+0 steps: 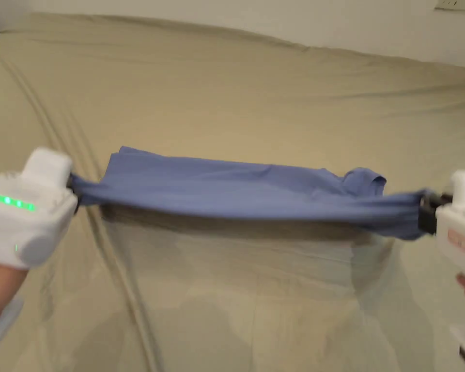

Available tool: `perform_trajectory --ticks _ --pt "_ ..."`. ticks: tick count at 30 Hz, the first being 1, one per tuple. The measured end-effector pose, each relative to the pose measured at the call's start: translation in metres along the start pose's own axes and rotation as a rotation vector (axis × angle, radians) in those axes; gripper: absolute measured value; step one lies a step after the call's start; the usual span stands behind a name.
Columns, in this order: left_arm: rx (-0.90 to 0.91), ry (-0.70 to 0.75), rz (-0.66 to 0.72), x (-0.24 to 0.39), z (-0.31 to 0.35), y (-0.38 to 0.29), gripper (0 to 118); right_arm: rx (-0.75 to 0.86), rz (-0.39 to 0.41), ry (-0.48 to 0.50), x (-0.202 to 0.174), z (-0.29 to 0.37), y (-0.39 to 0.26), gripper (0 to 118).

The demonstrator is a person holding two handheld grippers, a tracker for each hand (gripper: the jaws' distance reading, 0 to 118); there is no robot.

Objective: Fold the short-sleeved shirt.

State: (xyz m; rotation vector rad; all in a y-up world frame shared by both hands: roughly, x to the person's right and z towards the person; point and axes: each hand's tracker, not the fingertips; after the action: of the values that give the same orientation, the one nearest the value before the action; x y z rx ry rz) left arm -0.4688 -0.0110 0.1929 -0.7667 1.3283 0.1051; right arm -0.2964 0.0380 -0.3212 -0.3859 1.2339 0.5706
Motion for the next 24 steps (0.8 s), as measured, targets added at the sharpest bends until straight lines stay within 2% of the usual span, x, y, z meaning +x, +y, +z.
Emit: perform_trajectory --ticks 4,9,11,17,24 --pt "-0.116 -0.054 -0.043 0.015 0.045 -0.072 3 -0.144 0.020 0.037 -0.014 0.045 -0.082 5" --pt "-0.239 -0.109 -0.142 0.029 0.103 -0.127 3 -0.338 -0.091 0.079 -0.014 0.082 -0.153 5" --pt "-0.267 -0.108 -0.188 0.024 0.105 -0.146 3 -0.394 -0.126 0.087 -0.007 0.089 -0.175 5" --pt "-0.345 -0.165 -0.161 0.023 0.137 -0.169 3 -0.461 -0.240 0.105 0.005 0.113 -0.203 5" --pt "-0.384 -0.200 -0.225 0.032 0.166 -0.175 3 -0.497 -0.263 0.085 0.005 0.137 -0.205 5"
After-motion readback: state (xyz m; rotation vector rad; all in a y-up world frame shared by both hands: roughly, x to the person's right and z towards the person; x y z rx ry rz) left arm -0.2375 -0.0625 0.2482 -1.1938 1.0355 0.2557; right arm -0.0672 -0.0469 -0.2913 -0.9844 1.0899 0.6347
